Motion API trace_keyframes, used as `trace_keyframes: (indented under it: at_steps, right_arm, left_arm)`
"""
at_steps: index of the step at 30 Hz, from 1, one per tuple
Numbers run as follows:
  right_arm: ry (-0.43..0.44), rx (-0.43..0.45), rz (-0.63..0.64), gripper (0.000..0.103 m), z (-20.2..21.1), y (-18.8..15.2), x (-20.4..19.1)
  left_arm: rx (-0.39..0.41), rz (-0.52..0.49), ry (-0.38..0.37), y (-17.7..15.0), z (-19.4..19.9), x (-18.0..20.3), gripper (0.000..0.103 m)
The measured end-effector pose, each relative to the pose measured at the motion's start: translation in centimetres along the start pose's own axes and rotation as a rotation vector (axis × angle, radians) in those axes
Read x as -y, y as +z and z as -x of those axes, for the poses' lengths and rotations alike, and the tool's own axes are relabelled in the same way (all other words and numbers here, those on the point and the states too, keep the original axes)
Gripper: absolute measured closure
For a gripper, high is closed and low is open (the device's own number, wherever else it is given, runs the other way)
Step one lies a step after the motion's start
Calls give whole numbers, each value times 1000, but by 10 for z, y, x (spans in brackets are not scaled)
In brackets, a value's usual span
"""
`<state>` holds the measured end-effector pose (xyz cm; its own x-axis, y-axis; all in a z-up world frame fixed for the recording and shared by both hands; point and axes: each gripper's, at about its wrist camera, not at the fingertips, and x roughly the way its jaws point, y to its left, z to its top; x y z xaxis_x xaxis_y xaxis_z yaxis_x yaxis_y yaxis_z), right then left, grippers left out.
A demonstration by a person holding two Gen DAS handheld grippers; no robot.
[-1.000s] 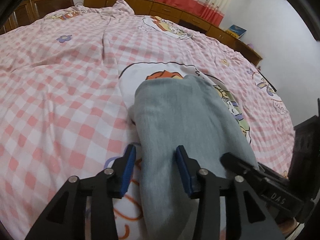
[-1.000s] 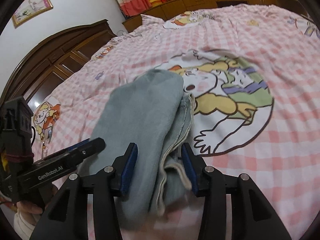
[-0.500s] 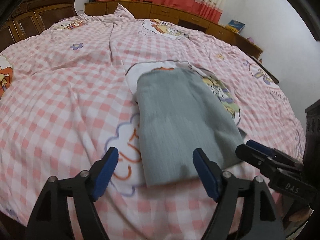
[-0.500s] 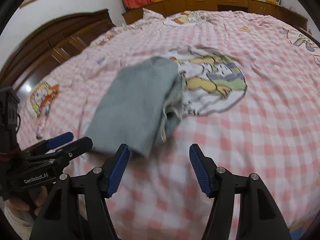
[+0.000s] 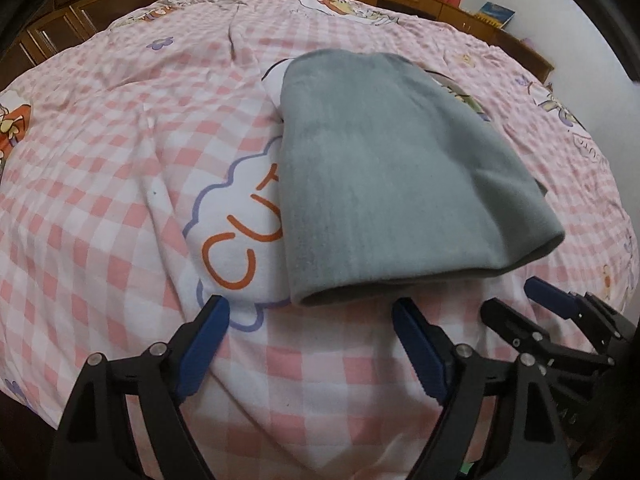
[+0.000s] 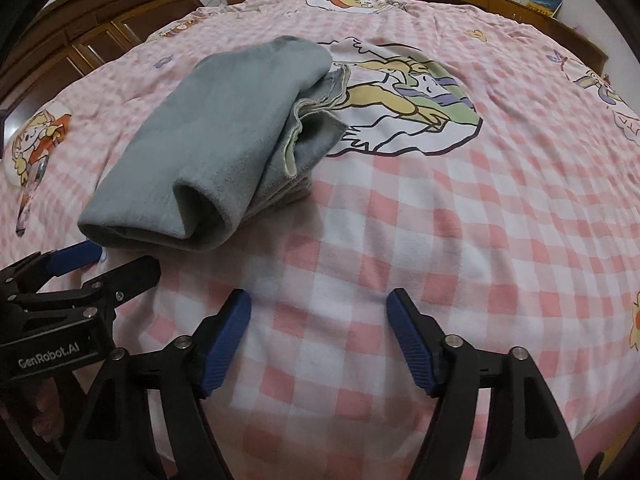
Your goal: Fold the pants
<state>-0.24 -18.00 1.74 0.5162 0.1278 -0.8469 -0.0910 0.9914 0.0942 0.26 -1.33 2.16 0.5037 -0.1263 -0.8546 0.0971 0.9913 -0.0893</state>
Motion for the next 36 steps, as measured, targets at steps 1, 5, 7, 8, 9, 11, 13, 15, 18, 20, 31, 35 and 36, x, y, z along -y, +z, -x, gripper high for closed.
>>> trace_keyframes:
  at_steps: [1, 5, 7, 8, 9, 11, 13, 15, 18, 20, 31, 35, 36]
  right_arm:
    - [0, 3, -1, 28, -1, 0, 0]
    - [4, 4, -3, 27, -2, -2, -1]
    - [5, 6, -2, 27, -2, -2, -1]
    - [5, 7, -3, 27, -2, -2, -1]
    - [5, 7, -3, 27, -2, -2, -1]
    - [5, 5, -3, 26, -2, -2, 0]
    - [8, 4, -3, 26, -2, -2, -1]
    - [9, 1, -3, 25, -3, -1, -1]
    - [9, -2, -1, 25, -4, 0, -2]
    - [8, -1, -1, 25, -5, 0, -2]
    - [9, -1, -1, 24, -5, 0, -3]
    - [9, -1, -2, 24, -5, 0, -3]
    - [8, -1, -2, 24, -5, 0, -3]
  left_arm:
    - [-1, -2, 2, 0, -1, 1, 13]
    - [-1, 1, 7, 2, -3, 1, 12]
    - [-3, 3, 4, 3, -3, 1, 12]
    - [-4, 4, 3, 3, -3, 1, 12]
    - [-3, 4, 3, 3, -4, 1, 12]
    - [-3, 2, 4, 3, -3, 1, 12]
    - [-3, 3, 5, 3, -3, 1, 12]
    - [-2, 3, 3, 3, -3, 1, 12]
    - [-1, 4, 2, 3, -4, 1, 12]
    - [-2, 6, 3, 3, -4, 1, 12]
    - [-9, 7, -1, 3, -7, -1, 12]
    - [-9, 7, -1, 3, -7, -1, 12]
    - [-10, 7, -2, 3, -7, -1, 12]
